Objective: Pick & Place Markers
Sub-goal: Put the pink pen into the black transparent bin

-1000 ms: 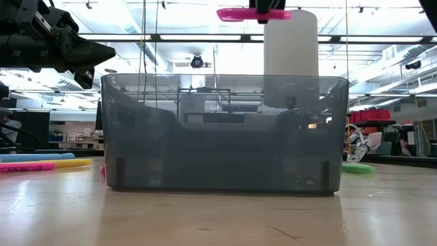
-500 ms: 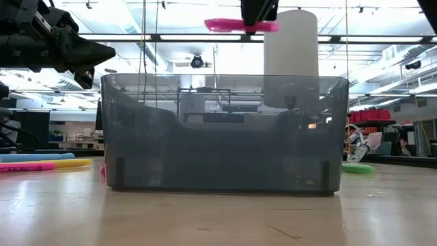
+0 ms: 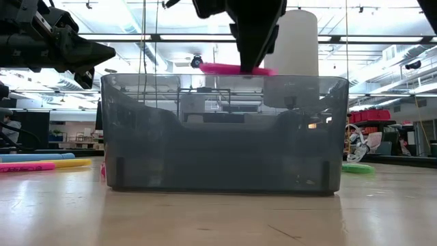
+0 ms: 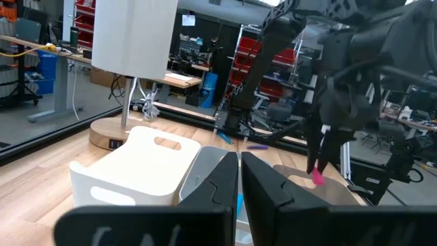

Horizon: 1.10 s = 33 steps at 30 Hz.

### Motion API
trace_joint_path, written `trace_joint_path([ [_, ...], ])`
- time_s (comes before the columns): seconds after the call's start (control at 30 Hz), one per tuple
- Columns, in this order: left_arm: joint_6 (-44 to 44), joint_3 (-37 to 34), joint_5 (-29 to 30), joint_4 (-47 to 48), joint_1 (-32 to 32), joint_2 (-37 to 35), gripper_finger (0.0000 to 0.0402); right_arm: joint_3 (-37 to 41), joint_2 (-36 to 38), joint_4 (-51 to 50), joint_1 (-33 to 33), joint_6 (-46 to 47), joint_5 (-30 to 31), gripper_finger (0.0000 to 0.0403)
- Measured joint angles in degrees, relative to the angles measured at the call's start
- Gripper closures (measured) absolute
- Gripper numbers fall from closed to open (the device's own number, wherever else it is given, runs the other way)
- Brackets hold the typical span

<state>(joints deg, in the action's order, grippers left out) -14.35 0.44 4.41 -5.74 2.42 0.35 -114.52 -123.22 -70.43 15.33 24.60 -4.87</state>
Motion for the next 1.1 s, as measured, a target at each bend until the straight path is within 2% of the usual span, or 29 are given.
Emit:
trace_joint_path([
  [0.43,0.0,0.0,0.0,0.0,0.0,0.0,0.0378,8.0,-0.8,9.8,0.0,-3.0,-0.7,0.0389],
  [0.77,0.0,0.0,0.0,0.0,0.0,0.0,0.0378,8.3,-5.6,10.3,0.1,-5.7,-0.7,0.0389],
  [1.1,0.0,0.0,0.0,0.0,0.0,0.0,0.0378,8.3,-6.9,11.0,0.3,-7.1,-1.4,0.0389],
])
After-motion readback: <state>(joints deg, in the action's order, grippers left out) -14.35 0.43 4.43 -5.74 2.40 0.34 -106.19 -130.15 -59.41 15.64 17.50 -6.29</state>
